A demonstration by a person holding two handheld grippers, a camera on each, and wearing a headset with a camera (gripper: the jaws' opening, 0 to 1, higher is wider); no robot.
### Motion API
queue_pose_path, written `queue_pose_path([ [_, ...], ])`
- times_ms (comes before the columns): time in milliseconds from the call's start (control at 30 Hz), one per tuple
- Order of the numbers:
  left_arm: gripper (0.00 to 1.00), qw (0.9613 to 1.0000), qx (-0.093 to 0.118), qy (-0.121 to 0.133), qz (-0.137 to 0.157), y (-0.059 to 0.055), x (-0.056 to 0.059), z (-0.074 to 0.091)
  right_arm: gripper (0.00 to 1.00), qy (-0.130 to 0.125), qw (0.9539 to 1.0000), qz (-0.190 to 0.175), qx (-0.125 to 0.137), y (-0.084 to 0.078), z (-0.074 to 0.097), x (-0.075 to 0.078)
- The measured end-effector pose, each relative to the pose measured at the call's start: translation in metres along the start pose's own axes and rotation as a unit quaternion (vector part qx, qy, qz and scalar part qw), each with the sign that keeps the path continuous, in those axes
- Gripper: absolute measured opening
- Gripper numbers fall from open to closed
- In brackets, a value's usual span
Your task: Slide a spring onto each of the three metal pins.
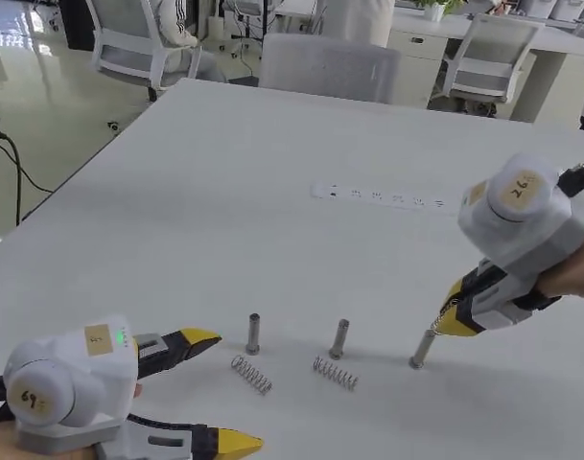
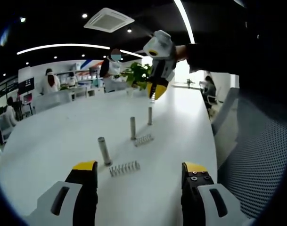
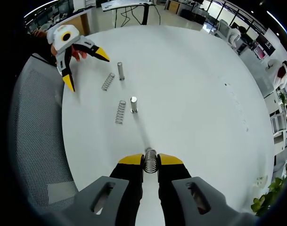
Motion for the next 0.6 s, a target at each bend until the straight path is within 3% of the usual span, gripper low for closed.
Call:
queue_pose_path([
  [600,0.68,1.0000,0.000,0.005,0.004,-0.003,-0.002,0.001,0.09,0.014,0.9997,0.001,-0.020,-0.001,-0.012,0.004],
])
Point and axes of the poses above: the centre of the closed fingertips' face, and the gripper's own axes: z roughly backward along the fingers, x roughly to its right, y roughly out of its top, the point moved 4 cm from there along z, roughly backward along the fingers, and after that the axes turned 1 degree about -x, right-handed, at the moved point
